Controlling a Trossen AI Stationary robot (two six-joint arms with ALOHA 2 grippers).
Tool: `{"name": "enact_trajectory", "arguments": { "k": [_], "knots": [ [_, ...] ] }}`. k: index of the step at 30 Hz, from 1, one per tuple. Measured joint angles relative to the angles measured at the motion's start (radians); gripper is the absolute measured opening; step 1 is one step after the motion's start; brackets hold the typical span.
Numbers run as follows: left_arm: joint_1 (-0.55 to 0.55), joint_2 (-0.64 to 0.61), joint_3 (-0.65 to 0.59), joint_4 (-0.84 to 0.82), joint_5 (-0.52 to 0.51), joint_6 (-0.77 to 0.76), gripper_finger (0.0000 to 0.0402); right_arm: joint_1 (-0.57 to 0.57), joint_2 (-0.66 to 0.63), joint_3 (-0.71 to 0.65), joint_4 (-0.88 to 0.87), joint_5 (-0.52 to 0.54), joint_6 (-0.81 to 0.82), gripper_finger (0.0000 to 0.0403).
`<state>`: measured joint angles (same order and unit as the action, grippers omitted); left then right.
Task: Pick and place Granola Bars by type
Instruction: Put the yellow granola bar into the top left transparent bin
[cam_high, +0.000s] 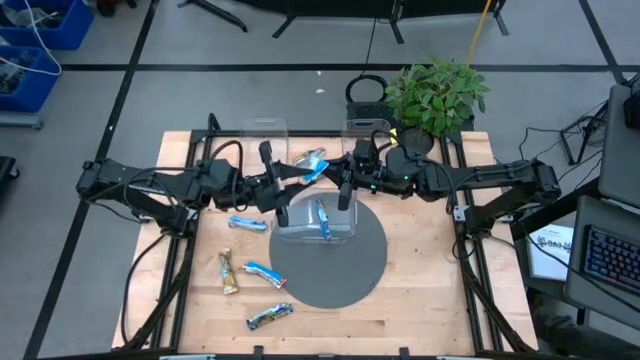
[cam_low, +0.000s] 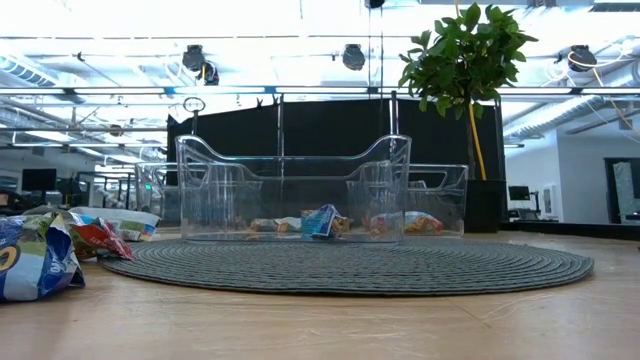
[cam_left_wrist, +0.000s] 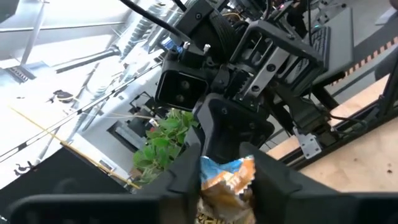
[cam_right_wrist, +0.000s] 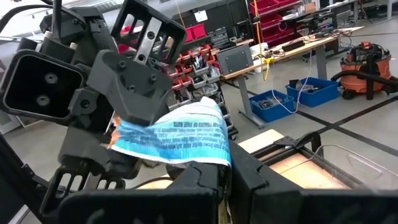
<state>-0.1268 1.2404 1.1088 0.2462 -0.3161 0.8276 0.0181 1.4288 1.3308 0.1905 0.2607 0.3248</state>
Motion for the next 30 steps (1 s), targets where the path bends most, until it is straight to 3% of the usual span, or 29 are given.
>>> {"name": "enact_trajectory", "arguments": {
  "k": [4, 14, 20, 26, 30],
  "knots": [
    [0.001, 0.0, 0.0, -0.001, -0.004, -0.001, 0.0054, 0.0, 0.0, 0.0, 0.0, 0.0, -0.008, 0.0],
    [-0.003, 0.0, 0.0, 0.055, -0.074, 0.006, 0.0035, 0.0, 0.0, 0.0, 0.018, -0.001, -0.01, 0.0031],
    [-0.004, -0.015, 0.0, 0.08, -0.135, 0.04, 0.0032, 0.009, -0.012, 0.0, 0.03, -0.007, -0.064, 0.0075],
    [0.0, -0.042, 0.0, 0.075, -0.186, 0.051, 0.0029, 0.008, -0.03, 0.0, 0.082, -0.109, -0.084, 0.0131],
    [0.017, -0.051, 0.0, 0.071, -0.197, 0.053, 0.0029, 0.01, -0.047, 0.001, 0.095, -0.114, -0.084, 0.0156]
  ]
}}
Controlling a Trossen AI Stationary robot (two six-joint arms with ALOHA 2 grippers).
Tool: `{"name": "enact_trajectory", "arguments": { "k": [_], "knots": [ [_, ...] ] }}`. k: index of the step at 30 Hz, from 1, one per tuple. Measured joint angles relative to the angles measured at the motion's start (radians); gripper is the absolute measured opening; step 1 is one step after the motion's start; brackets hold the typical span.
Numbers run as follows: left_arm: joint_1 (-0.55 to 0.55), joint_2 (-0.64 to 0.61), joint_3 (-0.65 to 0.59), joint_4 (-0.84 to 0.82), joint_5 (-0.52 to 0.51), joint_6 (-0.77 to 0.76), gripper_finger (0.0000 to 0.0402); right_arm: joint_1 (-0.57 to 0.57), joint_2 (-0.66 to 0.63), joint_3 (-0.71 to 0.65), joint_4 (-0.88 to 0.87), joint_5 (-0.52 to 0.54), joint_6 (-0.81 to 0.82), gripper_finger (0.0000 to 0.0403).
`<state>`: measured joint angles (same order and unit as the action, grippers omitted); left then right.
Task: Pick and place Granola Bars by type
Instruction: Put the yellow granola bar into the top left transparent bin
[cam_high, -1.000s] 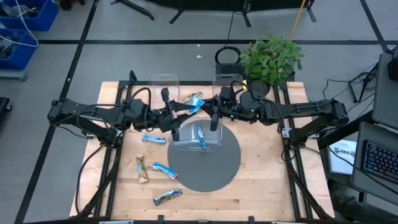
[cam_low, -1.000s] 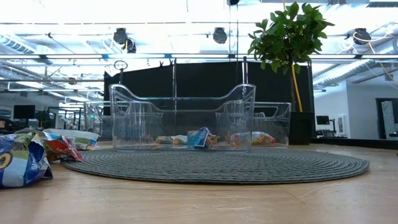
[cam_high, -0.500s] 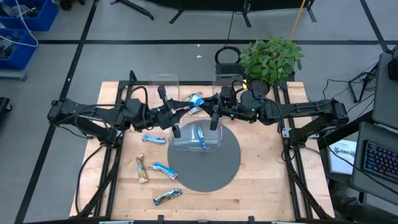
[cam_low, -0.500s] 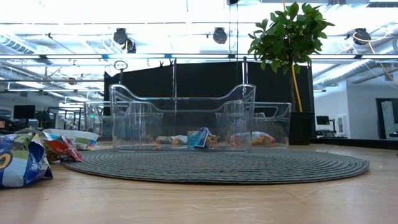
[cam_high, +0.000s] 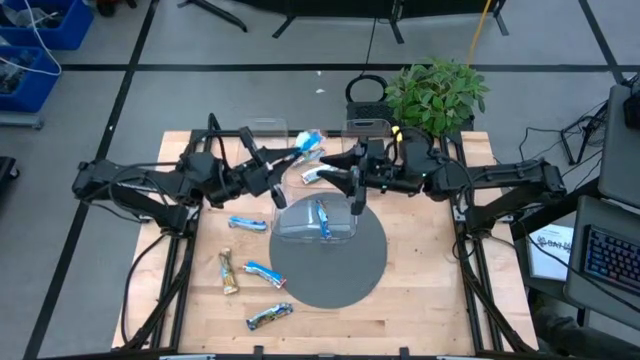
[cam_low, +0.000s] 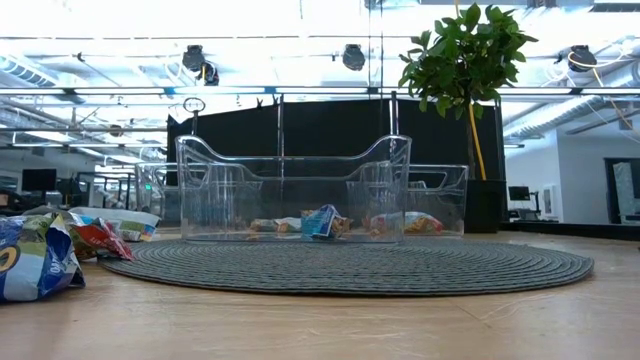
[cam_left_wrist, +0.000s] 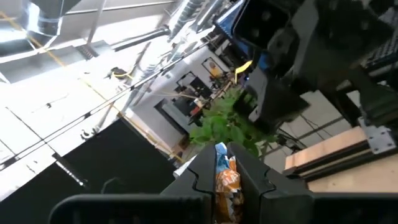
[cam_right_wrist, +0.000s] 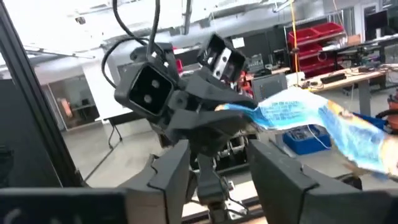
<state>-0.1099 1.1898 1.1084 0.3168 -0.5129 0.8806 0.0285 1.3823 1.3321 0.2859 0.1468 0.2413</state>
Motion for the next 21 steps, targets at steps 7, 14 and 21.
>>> {"name": "enact_trajectory", "arguments": {
  "k": [7, 14, 21],
  "knots": [
    [0.026, -0.021, 0.0, -0.006, -0.013, -0.009, 0.0028, 0.02, -0.014, -0.001, -0.014, -0.1, 0.005, 0.0173],
    [0.058, -0.038, 0.0, -0.01, -0.063, 0.011, 0.0027, 0.073, -0.03, -0.002, -0.009, -0.151, -0.045, 0.017],
    [0.108, -0.06, 0.0, -0.168, -0.134, -0.026, 0.0026, 0.127, -0.078, -0.001, -0.001, -0.149, -0.107, 0.0171]
  ]
}}
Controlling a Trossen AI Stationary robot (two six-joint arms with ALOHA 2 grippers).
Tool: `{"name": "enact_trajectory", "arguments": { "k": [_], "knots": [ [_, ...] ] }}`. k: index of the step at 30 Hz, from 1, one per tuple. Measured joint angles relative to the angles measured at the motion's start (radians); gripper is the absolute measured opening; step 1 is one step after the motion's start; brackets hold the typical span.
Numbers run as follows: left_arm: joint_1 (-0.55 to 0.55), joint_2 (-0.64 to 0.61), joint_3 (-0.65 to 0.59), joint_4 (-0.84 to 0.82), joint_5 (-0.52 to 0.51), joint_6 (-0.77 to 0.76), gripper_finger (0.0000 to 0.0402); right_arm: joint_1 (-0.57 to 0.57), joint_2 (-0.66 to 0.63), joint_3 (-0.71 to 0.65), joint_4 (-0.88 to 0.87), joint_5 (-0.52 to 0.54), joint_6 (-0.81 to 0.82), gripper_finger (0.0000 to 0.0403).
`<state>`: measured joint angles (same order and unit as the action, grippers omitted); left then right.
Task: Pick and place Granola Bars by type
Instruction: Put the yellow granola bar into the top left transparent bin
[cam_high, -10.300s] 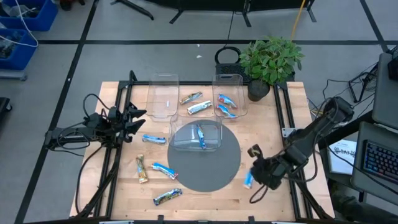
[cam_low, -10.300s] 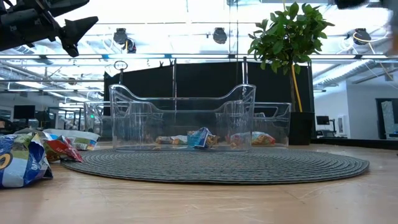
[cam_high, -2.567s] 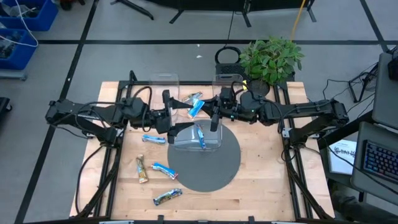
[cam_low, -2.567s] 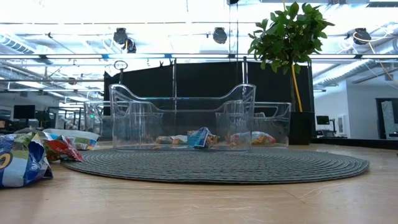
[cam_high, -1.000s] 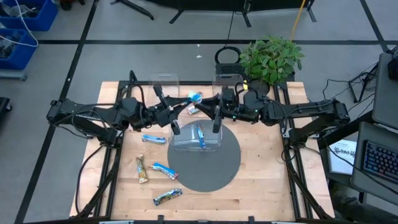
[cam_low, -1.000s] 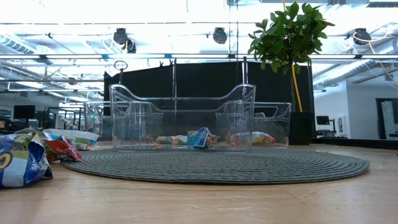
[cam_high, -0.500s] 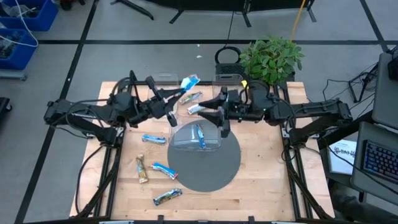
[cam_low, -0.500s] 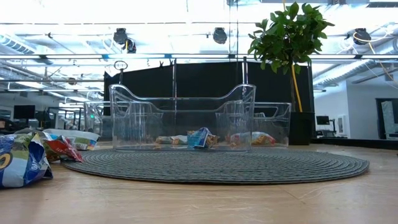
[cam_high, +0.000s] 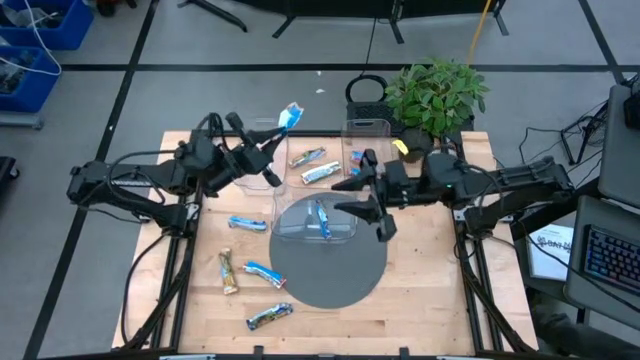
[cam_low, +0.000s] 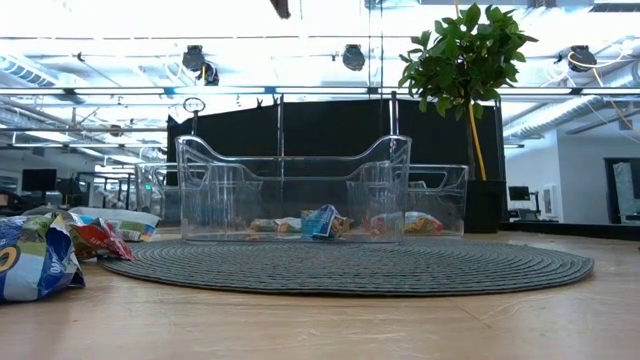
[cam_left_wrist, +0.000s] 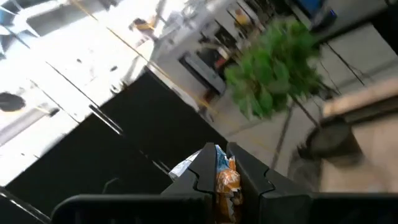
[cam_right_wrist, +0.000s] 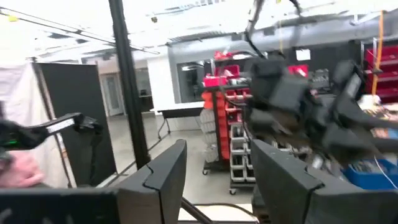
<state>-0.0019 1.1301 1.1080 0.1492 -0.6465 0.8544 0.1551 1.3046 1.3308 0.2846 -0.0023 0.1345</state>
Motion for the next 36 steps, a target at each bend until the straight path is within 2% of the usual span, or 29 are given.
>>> {"name": "enact_trajectory", "arguments": {
  "k": [13, 23, 29, 36],
  "knots": [
    [0.142, -0.001, 0.0, -0.364, 0.019, -0.221, 0.0025, 0.081, -0.087, 0.0, -0.038, 0.001, -0.046, 0.0171],
    [0.239, 0.011, -0.003, -0.632, 0.017, -0.229, 0.0025, 0.132, -0.098, 0.0, -0.078, 0.001, -0.043, 0.0171],
    [0.299, 0.034, -0.072, -0.647, 0.066, -0.235, 0.0024, 0.154, -0.098, 0.0, -0.076, 0.001, -0.042, 0.0171],
    [0.363, 0.084, -0.165, -0.579, 0.157, -0.297, 0.0024, 0.174, -0.098, 0.0, -0.076, 0.032, -0.035, 0.0171]
  ]
}}
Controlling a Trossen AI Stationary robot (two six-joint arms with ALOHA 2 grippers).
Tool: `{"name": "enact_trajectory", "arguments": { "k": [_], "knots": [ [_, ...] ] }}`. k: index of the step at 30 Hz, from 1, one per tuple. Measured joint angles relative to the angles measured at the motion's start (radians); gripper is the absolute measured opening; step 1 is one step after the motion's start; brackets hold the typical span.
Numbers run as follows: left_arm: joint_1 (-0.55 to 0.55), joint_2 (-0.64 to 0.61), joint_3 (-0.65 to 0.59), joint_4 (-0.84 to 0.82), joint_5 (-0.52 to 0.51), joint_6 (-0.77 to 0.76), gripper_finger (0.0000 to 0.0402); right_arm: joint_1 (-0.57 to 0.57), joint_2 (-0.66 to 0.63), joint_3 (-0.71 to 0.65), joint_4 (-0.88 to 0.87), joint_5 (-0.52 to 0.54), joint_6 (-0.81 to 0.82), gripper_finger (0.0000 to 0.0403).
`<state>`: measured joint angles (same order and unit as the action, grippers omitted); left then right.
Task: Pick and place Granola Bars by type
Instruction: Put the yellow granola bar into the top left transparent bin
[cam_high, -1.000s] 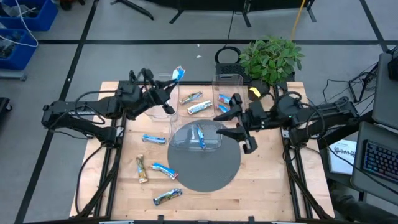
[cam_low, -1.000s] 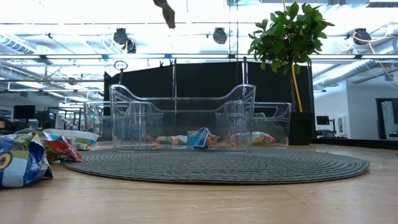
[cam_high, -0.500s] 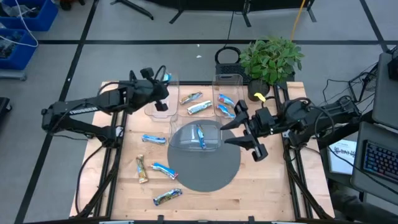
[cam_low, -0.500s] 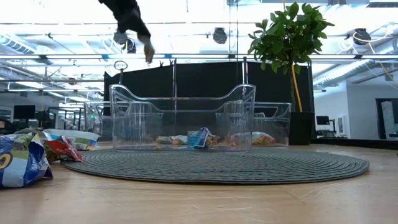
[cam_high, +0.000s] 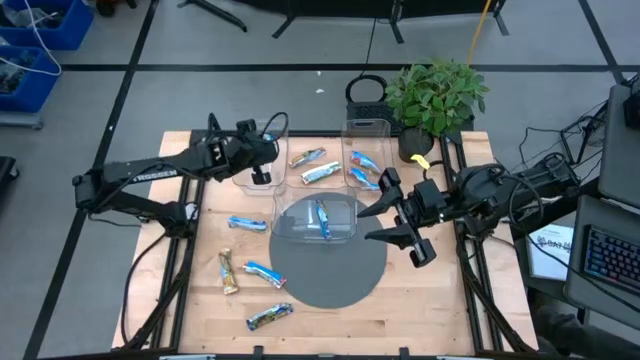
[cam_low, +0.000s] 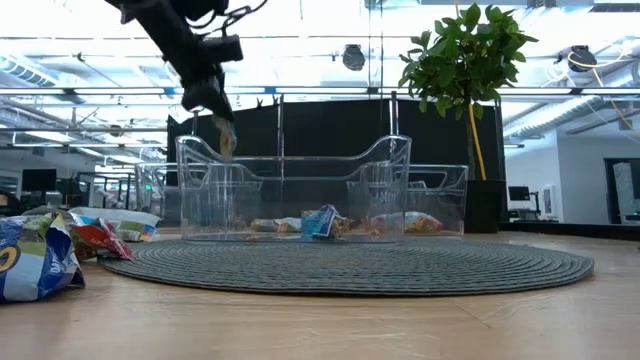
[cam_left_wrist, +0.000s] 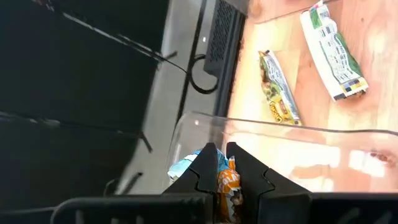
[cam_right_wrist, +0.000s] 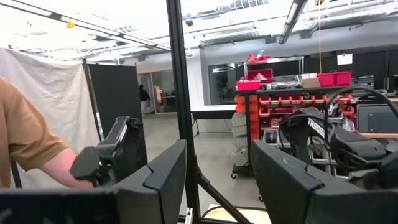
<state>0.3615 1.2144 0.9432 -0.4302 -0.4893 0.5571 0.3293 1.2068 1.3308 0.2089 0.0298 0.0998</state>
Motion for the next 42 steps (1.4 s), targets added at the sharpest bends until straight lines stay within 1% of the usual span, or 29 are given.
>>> {"name": "enact_trajectory", "arguments": {
  "k": [4, 12, 15, 18, 24, 28, 31, 33, 39, 42],
  "knots": [
    [0.054, 0.053, -0.009, 0.014, 0.033, -0.062, 0.0024, 0.001, 0.0, 0.0, 0.0, 0.002, 0.003, 0.0171],
    [0.169, 0.179, -0.009, 0.022, 0.047, -0.153, 0.0024, 0.001, 0.0, 0.0, -0.027, 0.029, 0.047, 0.0171],
    [0.201, 0.227, -0.009, 0.024, 0.08, -0.18, 0.0024, 0.0, 0.0, 0.0, -0.028, 0.029, 0.049, 0.0171],
    [0.216, 0.274, -0.009, 0.033, 0.095, -0.199, 0.0024, 0.0, 0.0, 0.0, -0.027, 0.029, 0.049, 0.0171],
    [0.227, 0.36, -0.009, 0.13, 0.145, -0.213, 0.0023, 0.0, 0.0, 0.0, -0.027, 0.055, 0.048, 0.0171],
    [0.24, 0.412, -0.009, 0.165, 0.152, -0.238, 0.0023, 0.0, 0.0, 0.0, -0.026, 0.056, 0.052, 0.0171],
    [0.242, 0.422, -0.009, 0.177, 0.149, -0.245, 0.0027, 0.0, 0.0, 0.0, -0.027, 0.055, 0.071, 0.0171],
    [0.241, 0.421, -0.009, 0.197, 0.148, -0.247, 0.0053, 0.0, 0.0, 0.0, -0.027, 0.054, 0.075, 0.0171],
    [0.24, 0.42, 0.014, 0.201, 0.099, -0.249, 0.0153, 0.0, 0.0, 0.0, -0.027, 0.053, 0.075, 0.0171],
    [0.24, 0.42, 0.032, 0.195, 0.077, -0.25, 0.0192, 0.0, 0.0, 0.0, -0.027, 0.052, 0.073, 0.0171]
  ]
}}
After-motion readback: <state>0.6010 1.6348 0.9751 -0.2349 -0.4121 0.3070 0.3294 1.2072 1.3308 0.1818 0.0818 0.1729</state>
